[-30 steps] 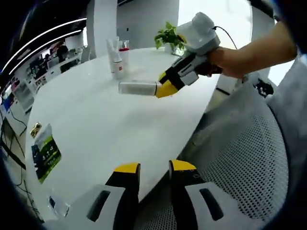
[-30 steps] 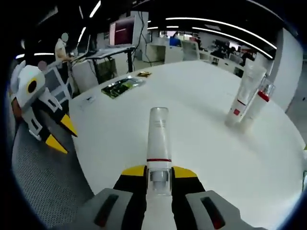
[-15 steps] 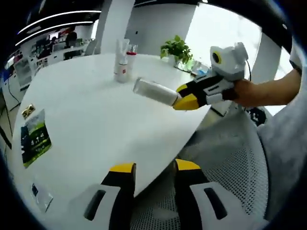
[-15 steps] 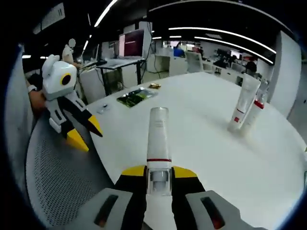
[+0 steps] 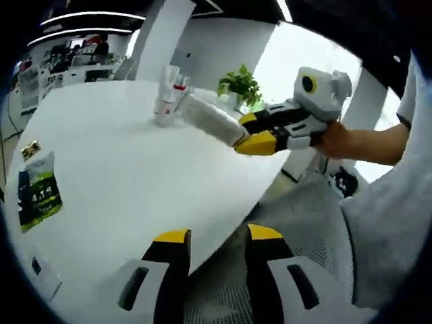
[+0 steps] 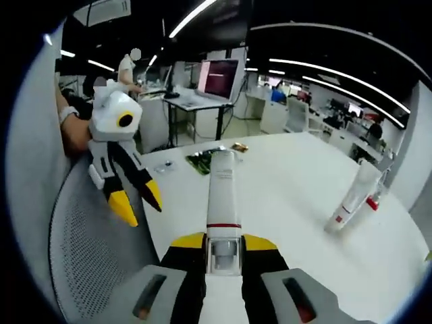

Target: Arrange the skincare products in the storage area until every visible bottle or jar stands upright without overlapping.

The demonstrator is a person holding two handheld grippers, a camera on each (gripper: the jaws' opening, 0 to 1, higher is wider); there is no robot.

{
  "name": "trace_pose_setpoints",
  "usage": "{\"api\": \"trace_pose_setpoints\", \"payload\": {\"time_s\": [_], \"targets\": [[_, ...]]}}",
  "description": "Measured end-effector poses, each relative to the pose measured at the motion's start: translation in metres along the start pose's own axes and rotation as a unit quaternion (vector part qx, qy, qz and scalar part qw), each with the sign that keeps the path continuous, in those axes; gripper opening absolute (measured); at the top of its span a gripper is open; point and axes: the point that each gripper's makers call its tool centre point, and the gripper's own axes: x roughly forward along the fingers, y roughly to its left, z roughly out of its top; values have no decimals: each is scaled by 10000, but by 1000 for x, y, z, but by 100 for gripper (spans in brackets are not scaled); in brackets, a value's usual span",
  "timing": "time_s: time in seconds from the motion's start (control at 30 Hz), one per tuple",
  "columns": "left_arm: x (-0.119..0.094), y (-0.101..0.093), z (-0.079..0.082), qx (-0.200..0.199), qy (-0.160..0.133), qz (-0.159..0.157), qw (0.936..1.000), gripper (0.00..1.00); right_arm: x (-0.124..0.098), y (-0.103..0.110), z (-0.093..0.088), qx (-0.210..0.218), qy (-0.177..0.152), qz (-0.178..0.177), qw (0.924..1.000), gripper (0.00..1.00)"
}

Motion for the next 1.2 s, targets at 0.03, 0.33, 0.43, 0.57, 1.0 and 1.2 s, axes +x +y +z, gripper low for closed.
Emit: {"api": "trace_pose_setpoints", "payload": {"time_s": [0.03,0.33,0.43,0.57,1.0,1.2], "targets": [[-1,-2,1,-109,-21,-147,9998,17,-1,1,3,-21,-28,37,10000,13],[-9,-4,11,-716,-287,-510,9957,0,2,7,9,-144,-112,168,9997,13],[-10,-5,15,-923,-377,-685,9927,0,3,10,10,-167,-134,181,9996,13],[-14,-6,19,-1456,-481,-862,9844,0,2,13,10,-212,-138,219,9994,13],[-22,-2,39,-2138,-1043,-1186,9640,40,-2,40,8,-818,-14,591,9949,13],[-26,-7,46,-2439,-1171,-1488,9511,45,-1,58,7,-1266,89,944,9874,13]]}}
